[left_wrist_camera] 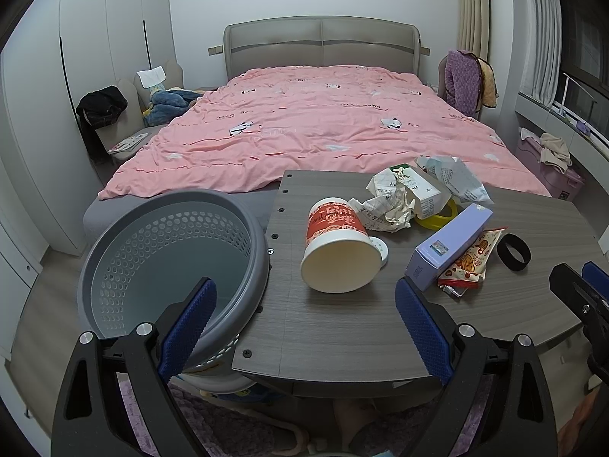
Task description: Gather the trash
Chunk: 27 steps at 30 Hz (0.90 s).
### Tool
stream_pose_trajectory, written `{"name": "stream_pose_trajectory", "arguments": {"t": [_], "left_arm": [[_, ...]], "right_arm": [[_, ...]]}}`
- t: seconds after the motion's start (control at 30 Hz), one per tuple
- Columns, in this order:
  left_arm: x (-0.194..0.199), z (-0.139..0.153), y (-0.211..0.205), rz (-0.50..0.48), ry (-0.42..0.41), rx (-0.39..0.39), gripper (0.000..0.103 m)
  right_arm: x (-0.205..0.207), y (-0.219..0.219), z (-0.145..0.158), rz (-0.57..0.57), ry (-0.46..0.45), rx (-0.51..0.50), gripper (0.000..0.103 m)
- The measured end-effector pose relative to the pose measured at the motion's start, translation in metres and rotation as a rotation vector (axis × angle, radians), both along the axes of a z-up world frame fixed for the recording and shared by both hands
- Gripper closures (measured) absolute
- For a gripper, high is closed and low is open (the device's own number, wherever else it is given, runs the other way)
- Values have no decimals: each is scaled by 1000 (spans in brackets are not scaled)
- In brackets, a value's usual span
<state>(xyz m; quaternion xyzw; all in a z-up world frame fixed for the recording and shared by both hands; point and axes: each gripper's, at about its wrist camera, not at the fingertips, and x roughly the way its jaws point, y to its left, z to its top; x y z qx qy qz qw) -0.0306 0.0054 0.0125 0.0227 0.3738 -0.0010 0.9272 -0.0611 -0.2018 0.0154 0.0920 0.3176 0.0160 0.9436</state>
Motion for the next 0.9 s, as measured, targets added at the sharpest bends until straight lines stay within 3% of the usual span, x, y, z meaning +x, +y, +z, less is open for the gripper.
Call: {"name": "stream_pose_trajectory", "arguments": {"t": [0.9], "left_arm": [[-3, 1, -1, 0, -1, 2, 12]], "right_arm": [[0, 1, 2, 1, -2, 0, 6]]}}
